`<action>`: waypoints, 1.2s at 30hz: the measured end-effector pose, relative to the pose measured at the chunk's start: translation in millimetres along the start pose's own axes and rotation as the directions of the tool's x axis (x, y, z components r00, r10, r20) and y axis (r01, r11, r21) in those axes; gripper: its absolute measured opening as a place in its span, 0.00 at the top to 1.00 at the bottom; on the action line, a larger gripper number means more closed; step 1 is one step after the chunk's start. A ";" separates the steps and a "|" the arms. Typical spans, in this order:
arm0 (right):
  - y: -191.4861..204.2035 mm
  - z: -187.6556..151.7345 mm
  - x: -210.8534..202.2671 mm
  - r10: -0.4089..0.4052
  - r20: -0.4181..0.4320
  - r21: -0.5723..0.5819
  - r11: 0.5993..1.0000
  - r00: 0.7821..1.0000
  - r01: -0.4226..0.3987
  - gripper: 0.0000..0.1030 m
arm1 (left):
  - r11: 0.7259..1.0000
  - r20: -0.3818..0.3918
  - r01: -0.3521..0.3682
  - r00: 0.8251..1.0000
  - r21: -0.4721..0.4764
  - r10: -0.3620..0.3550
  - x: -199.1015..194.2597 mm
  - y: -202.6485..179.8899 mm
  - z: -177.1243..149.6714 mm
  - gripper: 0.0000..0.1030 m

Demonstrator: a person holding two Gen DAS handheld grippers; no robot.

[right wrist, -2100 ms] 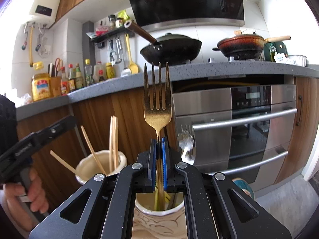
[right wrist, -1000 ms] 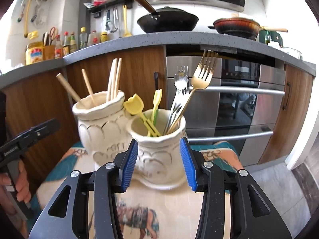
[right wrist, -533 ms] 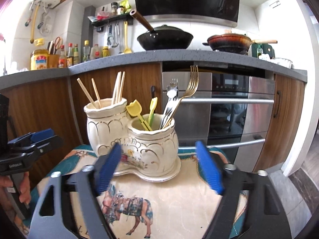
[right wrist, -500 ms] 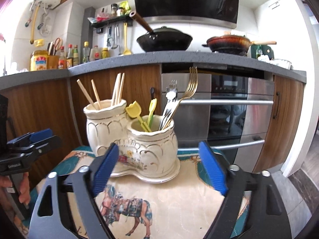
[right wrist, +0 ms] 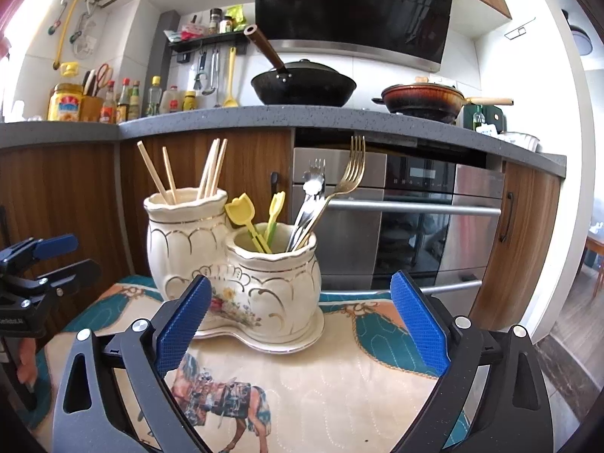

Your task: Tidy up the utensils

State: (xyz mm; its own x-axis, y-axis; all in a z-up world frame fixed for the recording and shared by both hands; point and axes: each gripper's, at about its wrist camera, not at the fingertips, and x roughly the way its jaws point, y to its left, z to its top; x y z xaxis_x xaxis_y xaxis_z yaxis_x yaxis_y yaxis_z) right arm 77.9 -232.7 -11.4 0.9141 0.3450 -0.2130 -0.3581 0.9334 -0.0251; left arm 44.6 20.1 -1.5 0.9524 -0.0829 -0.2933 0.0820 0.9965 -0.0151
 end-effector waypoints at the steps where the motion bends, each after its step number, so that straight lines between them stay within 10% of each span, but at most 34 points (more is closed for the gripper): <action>1: 0.4 -0.1 1.5 0.000 -0.008 -0.002 1.000 1.000 0.000 0.08 | 1.000 0.001 -0.001 1.000 0.001 0.001 -0.8 -0.4 0.1 0.05; 36: -0.4 -1.4 5.6 0.001 -0.024 0.001 1.000 1.000 -0.001 0.07 | 0.999 -0.007 -0.003 1.000 0.039 0.003 2.3 -7.6 -1.2 0.05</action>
State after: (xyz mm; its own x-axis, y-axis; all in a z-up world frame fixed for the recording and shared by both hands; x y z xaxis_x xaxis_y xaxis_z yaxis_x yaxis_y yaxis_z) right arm 82.9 -231.3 -14.0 0.9089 0.3432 -0.2368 -0.3587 0.9331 -0.0242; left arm 45.8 12.4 -3.2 0.9506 -0.0799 -0.3001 0.0909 0.9956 0.0227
